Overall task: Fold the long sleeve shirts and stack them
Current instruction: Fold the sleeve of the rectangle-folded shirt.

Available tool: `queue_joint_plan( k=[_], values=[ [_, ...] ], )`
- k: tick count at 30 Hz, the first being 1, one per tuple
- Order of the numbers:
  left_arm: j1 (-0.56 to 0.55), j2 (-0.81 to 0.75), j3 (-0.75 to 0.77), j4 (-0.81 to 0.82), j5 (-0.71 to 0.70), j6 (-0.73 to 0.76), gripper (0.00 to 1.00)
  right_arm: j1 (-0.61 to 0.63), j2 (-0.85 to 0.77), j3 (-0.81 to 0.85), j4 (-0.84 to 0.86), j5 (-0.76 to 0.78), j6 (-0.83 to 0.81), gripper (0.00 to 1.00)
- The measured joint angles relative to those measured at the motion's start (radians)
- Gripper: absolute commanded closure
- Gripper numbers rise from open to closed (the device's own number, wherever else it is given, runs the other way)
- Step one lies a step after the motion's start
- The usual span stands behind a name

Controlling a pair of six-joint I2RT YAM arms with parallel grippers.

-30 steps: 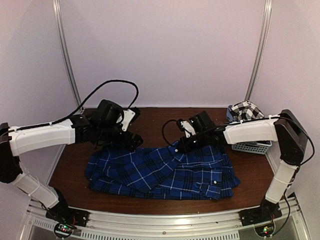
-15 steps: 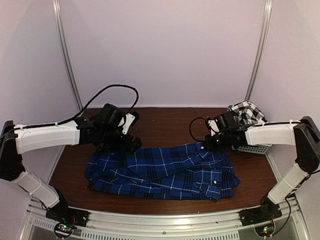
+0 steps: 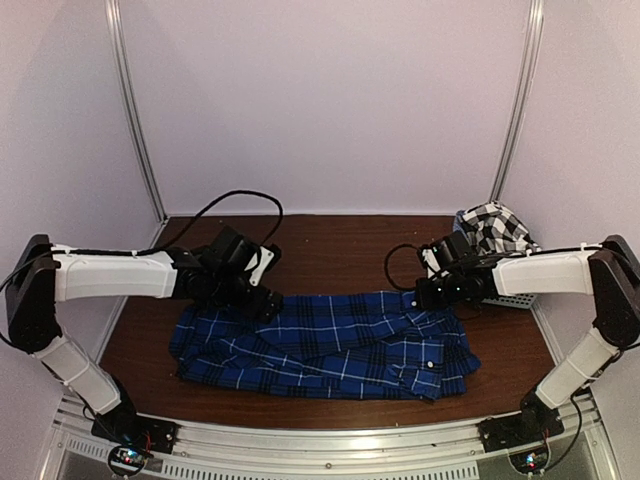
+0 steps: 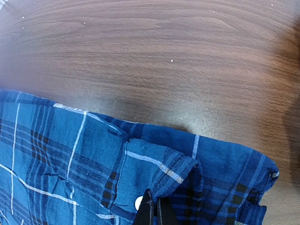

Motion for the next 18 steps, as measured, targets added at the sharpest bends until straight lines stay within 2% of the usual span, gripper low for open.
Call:
queue_joint_plan(
  k=[2, 6, 12, 14, 18],
  values=[
    [0.0, 0.008, -0.006, 0.006, 0.0, -0.001, 0.04, 0.0, 0.0, -0.002, -0.006, 0.012, 0.001, 1.0],
    [0.0, 0.02, -0.023, 0.014, -0.002, -0.008, 0.04, 0.0, 0.0, -0.006, -0.013, 0.025, 0.004, 0.9],
    [0.0, 0.062, -0.062, 0.04, -0.005, -0.019, 0.04, -0.001, 0.0, -0.016, -0.018, 0.042, 0.007, 0.55],
    [0.0, 0.082, -0.078, 0.046, -0.005, -0.023, 0.04, 0.0, -0.002, -0.018, -0.021, 0.045, 0.009, 0.47],
    [0.0, 0.11, -0.112, 0.064, -0.005, -0.031, 0.04, 0.001, -0.039, -0.025, -0.028, 0.044, 0.001, 0.44]
  ],
)
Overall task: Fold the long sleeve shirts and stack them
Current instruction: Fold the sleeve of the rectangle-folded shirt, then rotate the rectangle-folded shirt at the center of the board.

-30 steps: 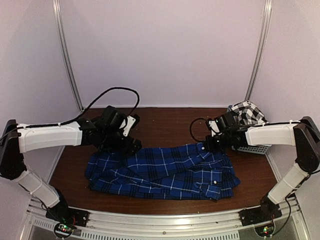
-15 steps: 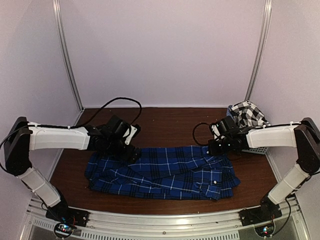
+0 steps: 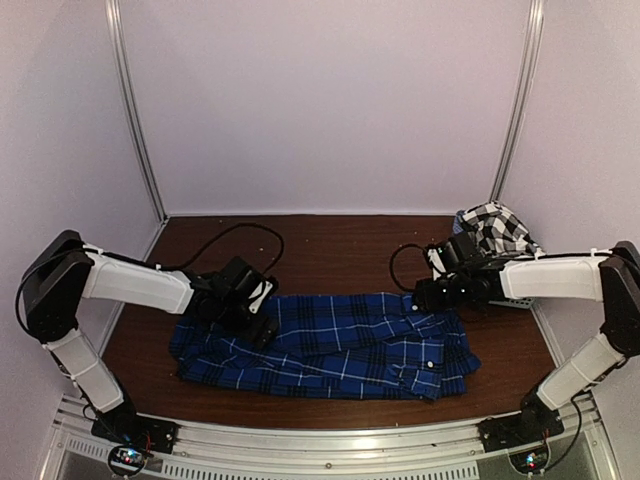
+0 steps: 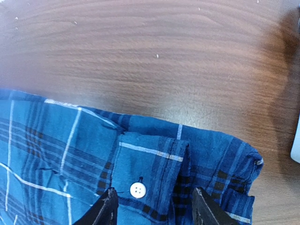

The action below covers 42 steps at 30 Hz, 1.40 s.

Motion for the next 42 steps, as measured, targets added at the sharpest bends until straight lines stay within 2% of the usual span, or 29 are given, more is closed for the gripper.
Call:
queue_joint_plan(
  k=[6, 15, 22, 26, 29, 34, 38, 42],
  values=[
    [-0.006, 0.018, -0.03, 0.049, 0.0, -0.025, 0.04, 0.024, -0.077, -0.046, 0.026, -0.008, 0.02, 0.43],
    [-0.001, 0.055, -0.005, 0.08, 0.001, -0.042, 0.03, 0.037, -0.045, -0.185, 0.084, -0.041, 0.075, 0.45],
    [0.055, 0.164, 0.127, 0.074, 0.016, -0.013, 0.03, 0.04, -0.084, -0.26, 0.149, -0.053, 0.116, 0.46],
    [0.106, 0.27, 0.263, 0.061, 0.025, 0.025, 0.03, 0.062, -0.146, -0.326, 0.184, -0.052, 0.164, 0.46],
    [0.13, 0.373, 0.406, 0.048, 0.027, 0.061, 0.02, 0.111, -0.198, -0.38, 0.213, -0.041, 0.225, 0.46],
    [0.167, 0.502, 0.621, 0.016, 0.028, 0.108, 0.02, 0.291, -0.241, -0.418, 0.233, 0.013, 0.354, 0.46],
    [0.188, 0.475, 0.645, 0.013, 0.03, 0.123, 0.02, 0.422, -0.262, -0.417, 0.226, 0.05, 0.413, 0.44],
    [0.199, 0.35, 0.551, 0.033, 0.03, 0.122, 0.02, 0.475, -0.293, -0.385, 0.215, 0.072, 0.417, 0.42]
  ],
)
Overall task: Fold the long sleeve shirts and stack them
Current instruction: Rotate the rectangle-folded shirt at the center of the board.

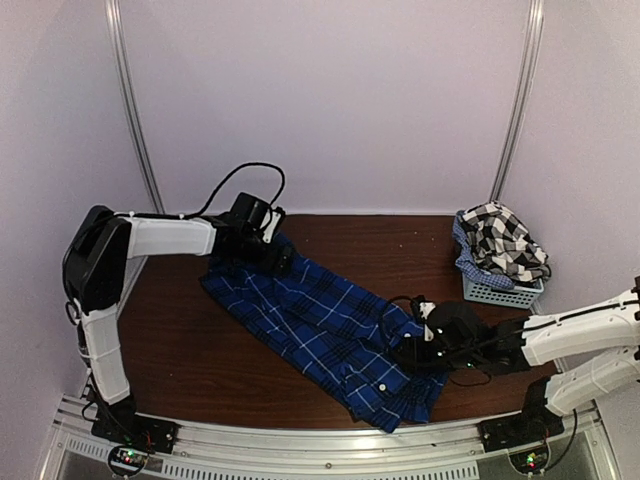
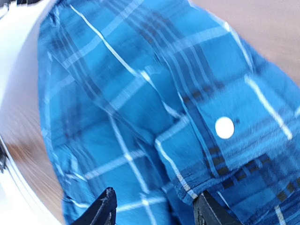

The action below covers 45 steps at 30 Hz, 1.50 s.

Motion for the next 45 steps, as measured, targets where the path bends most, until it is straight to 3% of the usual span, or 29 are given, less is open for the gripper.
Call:
queue_joint_plan(
  k=[7, 15, 25, 36, 45],
  values=[
    [0.009, -0.166, -0.138, 0.041, 0.013, -0.06, 0.04, 0.005, -0.014, 0.131, -0.064, 0.085, -0.06, 0.38],
    [0.041, -0.127, -0.264, 0.063, 0.08, -0.148, 0.09, -0.016, 0.1, 0.233, -0.189, 0.192, -0.151, 0.36],
    [0.047, -0.052, -0.275, 0.127, 0.137, -0.196, 0.11, -0.095, 0.201, 0.203, -0.217, 0.168, -0.232, 0.4],
    [0.054, 0.161, 0.014, 0.121, 0.155, -0.136, 0.11, -0.051, 0.22, 0.103, -0.033, 0.078, -0.174, 0.43],
    [0.057, 0.347, 0.311, 0.048, 0.207, -0.076, 0.11, 0.156, 0.343, 0.166, 0.12, 0.066, -0.048, 0.43]
  ],
)
